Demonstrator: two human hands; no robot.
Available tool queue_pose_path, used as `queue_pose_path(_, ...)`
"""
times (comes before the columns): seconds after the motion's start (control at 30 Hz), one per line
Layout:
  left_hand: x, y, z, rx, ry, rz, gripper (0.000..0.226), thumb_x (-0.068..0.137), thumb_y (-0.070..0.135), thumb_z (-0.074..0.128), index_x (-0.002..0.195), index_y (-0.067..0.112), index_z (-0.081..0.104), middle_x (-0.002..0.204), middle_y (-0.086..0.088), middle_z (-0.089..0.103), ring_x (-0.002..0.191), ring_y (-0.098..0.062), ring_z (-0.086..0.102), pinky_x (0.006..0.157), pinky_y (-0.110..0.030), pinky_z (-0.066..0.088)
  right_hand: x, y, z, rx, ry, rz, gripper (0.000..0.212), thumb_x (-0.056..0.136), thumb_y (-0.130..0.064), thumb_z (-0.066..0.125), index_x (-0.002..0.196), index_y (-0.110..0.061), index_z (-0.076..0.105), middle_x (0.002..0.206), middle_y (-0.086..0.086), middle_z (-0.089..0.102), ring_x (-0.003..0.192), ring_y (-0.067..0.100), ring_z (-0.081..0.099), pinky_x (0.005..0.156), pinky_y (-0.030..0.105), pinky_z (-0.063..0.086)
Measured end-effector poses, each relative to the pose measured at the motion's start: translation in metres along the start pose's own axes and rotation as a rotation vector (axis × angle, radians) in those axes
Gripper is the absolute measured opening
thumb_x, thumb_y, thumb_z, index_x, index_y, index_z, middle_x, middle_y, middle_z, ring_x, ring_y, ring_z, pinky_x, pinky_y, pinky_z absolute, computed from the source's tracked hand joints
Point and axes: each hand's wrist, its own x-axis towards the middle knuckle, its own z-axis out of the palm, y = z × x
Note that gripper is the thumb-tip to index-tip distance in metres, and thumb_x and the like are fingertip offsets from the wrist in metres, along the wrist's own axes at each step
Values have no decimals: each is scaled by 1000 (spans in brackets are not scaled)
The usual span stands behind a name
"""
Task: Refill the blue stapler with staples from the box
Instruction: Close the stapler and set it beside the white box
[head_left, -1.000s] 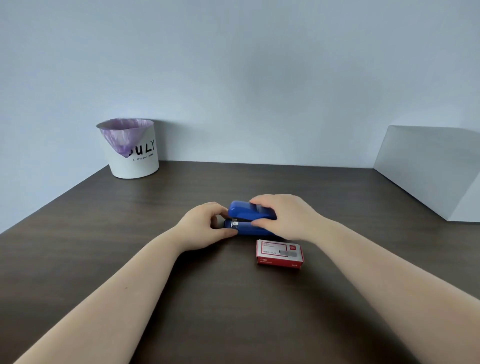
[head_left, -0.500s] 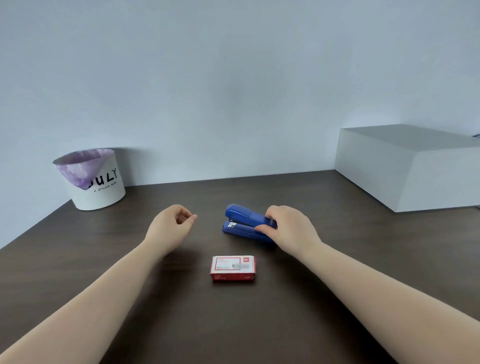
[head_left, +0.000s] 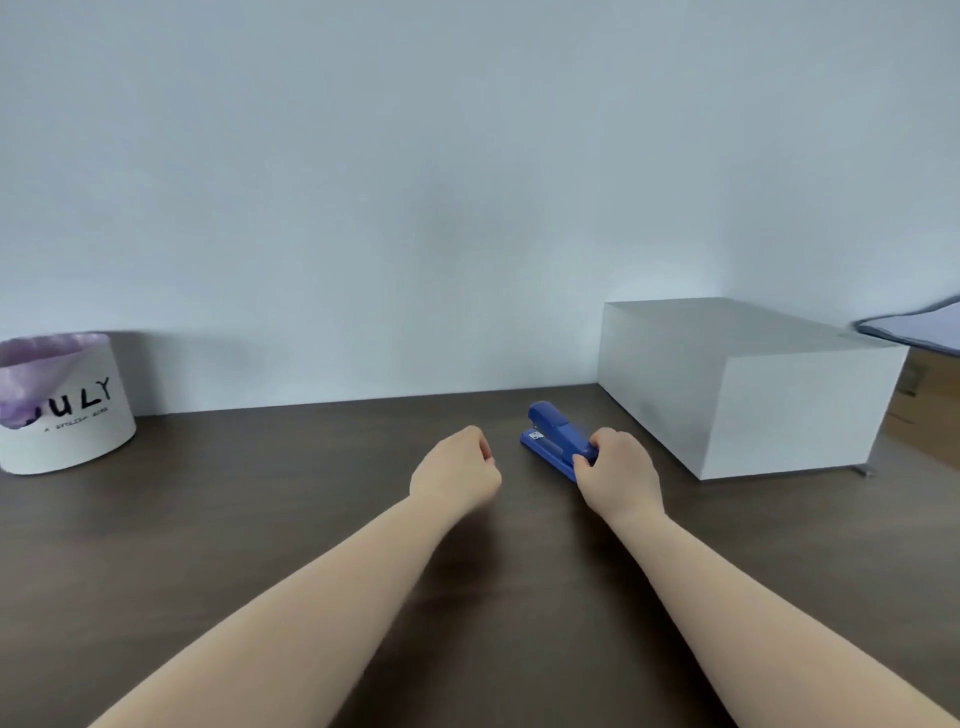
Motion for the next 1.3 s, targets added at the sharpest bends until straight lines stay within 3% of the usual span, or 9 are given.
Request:
queue_pose_path(0.17, 30, 22, 33, 83, -50, -12, 19, 89, 28, 45, 102, 17, 54, 110, -2, 62, 98, -25, 57, 76, -32, 42, 38, 15, 9, -31, 52, 39, 16, 89, -19, 51, 78, -8, 46, 90, 14, 55, 73, 26, 47, 61, 33, 36)
queue_pose_path(0.43, 73, 28, 64, 190, 44, 1, 23, 91, 34, 41, 99, 16, 54, 107, -4, 64, 98, -27, 59, 72, -32, 40, 97, 35, 28, -76, 100, 43, 20, 93, -20, 51, 98, -1, 56, 102, 18, 57, 74, 26, 44, 63, 33, 34)
queue_pose_path(0.67, 95, 30, 74, 196, 76, 18, 21, 90, 34, 43, 95, 16, 54, 102, -3, 64, 94, -27, 59, 71, -31, 40, 129, 51, 38, -155, 150, 29, 17, 92, -11, 48, 101, 1, 56, 103, 23, 59, 91, 39, 58, 64, 34, 36)
queue_pose_path(0.9, 95, 30, 74, 157, 79, 14, 17, 88, 35, 45, 90, 20, 54, 100, 2, 64, 93, -23, 57, 70, -30, 38, 131, 47, 35, -338, 156, -24, 21, 89, -2, 43, 105, 1, 56, 126, 20, 40, 91, 37, 56, 62, 35, 36)
queue_pose_path(1.0, 92, 30, 73, 150, 77, 23, 17, 88, 34, 45, 91, 20, 54, 100, 2, 64, 94, -23, 57, 70, -30, 38, 131, 48, 35, -380, 98, -22, 27, 89, -4, 42, 113, -1, 55, 122, 19, 43, 98, 37, 54, 66, 36, 37)
queue_pose_path(1.13, 85, 31, 69, 131, 59, 34, 19, 89, 35, 46, 93, 19, 55, 101, 0, 65, 96, -25, 58, 72, -30, 40, 122, 50, 33, -301, 84, -1, 22, 88, -3, 43, 108, -2, 50, 118, 21, 46, 94, 39, 55, 66, 37, 38)
queue_pose_path(1.3, 74, 32, 64, 48, -10, 23, 17, 87, 36, 48, 87, 20, 53, 103, -2, 66, 93, -24, 57, 74, -31, 41, 89, 40, 23, -241, 55, -93, 24, 95, -21, 41, 109, -4, 51, 115, 19, 54, 97, 38, 54, 65, 36, 39)
